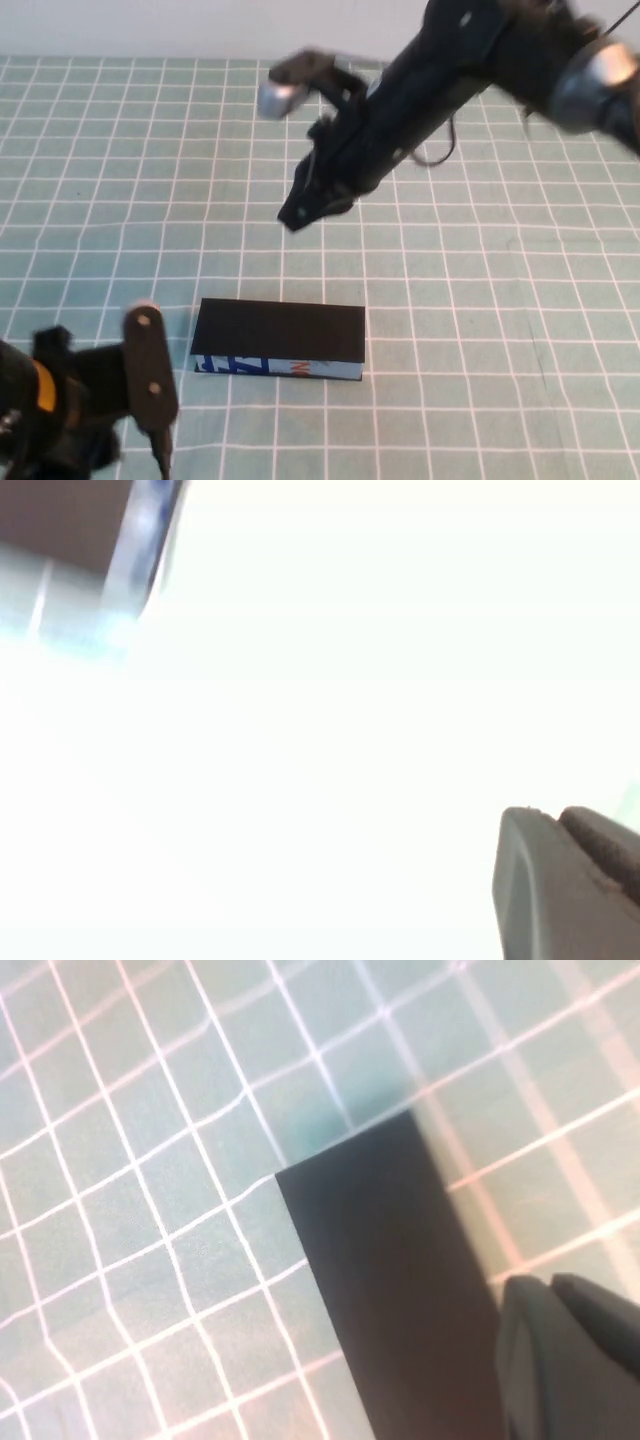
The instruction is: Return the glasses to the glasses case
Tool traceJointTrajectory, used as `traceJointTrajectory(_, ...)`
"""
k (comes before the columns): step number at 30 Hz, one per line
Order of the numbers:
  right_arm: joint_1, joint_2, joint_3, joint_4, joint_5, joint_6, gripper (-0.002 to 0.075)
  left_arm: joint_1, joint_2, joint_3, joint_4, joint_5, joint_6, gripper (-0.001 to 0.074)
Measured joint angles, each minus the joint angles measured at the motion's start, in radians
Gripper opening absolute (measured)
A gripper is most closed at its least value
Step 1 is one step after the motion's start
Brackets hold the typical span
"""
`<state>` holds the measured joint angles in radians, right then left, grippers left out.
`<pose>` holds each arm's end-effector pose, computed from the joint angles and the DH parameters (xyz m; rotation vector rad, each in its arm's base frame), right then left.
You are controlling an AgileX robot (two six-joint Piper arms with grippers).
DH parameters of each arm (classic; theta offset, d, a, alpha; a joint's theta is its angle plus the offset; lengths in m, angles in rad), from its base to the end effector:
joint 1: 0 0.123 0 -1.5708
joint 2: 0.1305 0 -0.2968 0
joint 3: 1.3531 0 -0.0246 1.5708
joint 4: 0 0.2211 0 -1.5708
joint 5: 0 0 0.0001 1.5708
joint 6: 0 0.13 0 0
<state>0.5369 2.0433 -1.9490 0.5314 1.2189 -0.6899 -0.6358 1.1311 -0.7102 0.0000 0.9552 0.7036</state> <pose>0.3409 0.2749 0.2849 -1.4342 2.2668 0.6904 0.1309 -0.0966 0.2317 1.7752 2.2421 0.0137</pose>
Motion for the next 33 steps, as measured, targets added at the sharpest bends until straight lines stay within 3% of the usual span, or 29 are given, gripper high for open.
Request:
traceJointTrajectory(3, 0.000, -0.107, 0.000, -0.059, 0.009, 0.025, -0.0013, 0.014, -0.015, -0.047, 0.194, 0.050, -0.179, 0.0000)
traceJointTrajectory(7, 0.000, -0.242, 0.000, -0.192, 0.017, 0.126, -0.0013, 0.106, -0.082, -0.105, 0.327, -0.018, -0.352, 0.0000)
traceJointTrajectory(13, 0.000, -0.448, 0.036, -0.497, 0.031, 0.324, -0.0013, 0.313, -0.242, -0.132, 0.305, -0.142, -0.424, 0.0000)
traceJointTrajectory(17, 0.000, -0.610, 0.140, -0.593, -0.025, 0.386, -0.0013, 0.416, -0.354, -0.132, 0.210, -0.155, -0.434, 0.0000)
traceJointTrajectory(27, 0.000, -1.028, 0.646, -0.635, -0.321, 0.520, -0.0013, 0.446, -0.587, -0.129, 0.108, -0.211, -0.485, 0.0000)
traceJointTrajectory(33, 0.000, -1.321, 1.004, -0.701, -0.526, 0.636, -0.0013, 0.446, -0.716, -0.005, 0.076, -0.227, -0.595, 0.0000)
